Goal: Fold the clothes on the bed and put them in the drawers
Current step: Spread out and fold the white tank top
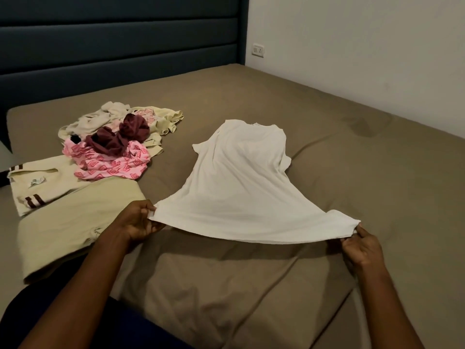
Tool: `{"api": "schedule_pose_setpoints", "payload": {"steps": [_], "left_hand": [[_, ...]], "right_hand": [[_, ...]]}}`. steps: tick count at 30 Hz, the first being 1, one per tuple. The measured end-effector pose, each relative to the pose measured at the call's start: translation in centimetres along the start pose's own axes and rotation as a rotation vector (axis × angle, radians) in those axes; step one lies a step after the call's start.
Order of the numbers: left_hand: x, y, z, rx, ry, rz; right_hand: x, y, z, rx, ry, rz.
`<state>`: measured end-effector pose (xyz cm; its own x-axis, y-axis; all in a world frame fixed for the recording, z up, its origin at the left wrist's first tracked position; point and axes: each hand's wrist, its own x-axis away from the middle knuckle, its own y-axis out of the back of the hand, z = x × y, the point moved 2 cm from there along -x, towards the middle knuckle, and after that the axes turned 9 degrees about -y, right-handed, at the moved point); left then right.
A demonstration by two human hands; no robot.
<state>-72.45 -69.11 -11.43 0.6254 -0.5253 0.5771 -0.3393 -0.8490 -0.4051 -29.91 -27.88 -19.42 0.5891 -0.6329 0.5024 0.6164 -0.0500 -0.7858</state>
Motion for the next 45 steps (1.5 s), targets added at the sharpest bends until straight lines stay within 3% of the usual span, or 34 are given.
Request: {"api": "schedule_pose_setpoints", "payload": {"steps": [4, 7, 10, 14, 17, 20, 25, 28, 31, 35, 38, 43, 45], "left_hand": [[-4.4, -2.5, -4.1, 0.036, -0.137, -0.158], [-6.8, -8.9, -10.6, 0.068, -0.315, -0.193], [-6.2, -17.6, -19.4, 0.201, -0.471, -0.059], [-4.6, -26.0, -34.0, 0.761, -0.745, 0.158], [-1.5, -29.2, -38.6, 0.744, -0.8, 0.214], [2.6, -29.7, -39.1, 0.688, -0.878, 0.25], [6.6, -26.1, -33.7, 0.578, -0.891, 0.224], [8.4, -21.5, -27.6, 0.527, -0.823, 0.178], [9.1, -15.8, -19.6, 0.469, -0.715, 0.091], [8.3, -6.4, -8.3, 0.124, -0.542, -0.14], [8.2, -1.2, -0.9, -0.077, -0.343, -0.266], [8.7, 4.1, 7.6, -0.384, -0.122, -0.356], [7.7, 5.4, 8.5, -0.506, -0.081, -0.37]], "right_hand": [[-6.1, -4.8, 1.4, 0.032, -0.027, 0.066], [-10.0, -15.4, 3.9, 0.002, 0.022, 0.098], [-12.2, -28.3, 7.4, -0.063, 0.107, 0.253], [-11.9, -44.7, 15.2, -0.207, 0.327, 0.527], [-9.0, -50.6, 17.9, -0.211, 0.411, 0.565], [-5.9, -52.7, 19.1, -0.207, 0.438, 0.638], [-1.9, -46.3, 18.7, -0.253, 0.464, 0.697], [-0.1, -38.6, 16.8, -0.209, 0.36, 0.761], [1.6, -29.4, 14.2, -0.2, 0.36, 0.671], [3.0, -16.1, 9.9, -0.17, 0.281, 0.567], [4.7, -7.9, 6.0, -0.159, 0.247, 0.421], [7.4, 2.2, 1.3, -0.133, 0.175, -0.014], [9.0, 4.2, 0.2, -0.044, 0.285, -0.195]]}}
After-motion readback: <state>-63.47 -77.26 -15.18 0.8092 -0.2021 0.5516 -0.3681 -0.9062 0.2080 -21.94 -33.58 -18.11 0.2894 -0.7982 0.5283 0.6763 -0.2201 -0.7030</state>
